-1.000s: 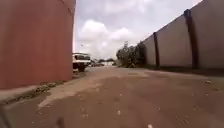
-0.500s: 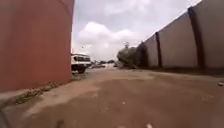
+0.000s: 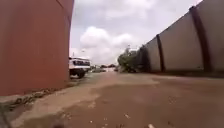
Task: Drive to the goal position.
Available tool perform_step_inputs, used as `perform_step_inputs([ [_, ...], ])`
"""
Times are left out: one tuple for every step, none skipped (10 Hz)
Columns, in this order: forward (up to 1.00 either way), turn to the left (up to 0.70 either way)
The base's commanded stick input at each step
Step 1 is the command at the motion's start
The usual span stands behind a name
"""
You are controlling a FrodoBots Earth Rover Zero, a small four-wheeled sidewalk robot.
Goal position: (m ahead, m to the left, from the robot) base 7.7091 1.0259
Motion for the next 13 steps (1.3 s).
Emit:
perform_step_inputs([
  [0.70,0.00],
  [0.70,0.00],
  [0.70,0.00],
  [0.70,0.00],
  [0.70,0.00],
  [0.70,0.00],
  [0.70,0.00],
  [0.70,0.00],
  [0.70,0.00],
  [0.70,0.00],
  [0.70,0.00],
  [0.70,0.00],
  [0.70,0.00],
])
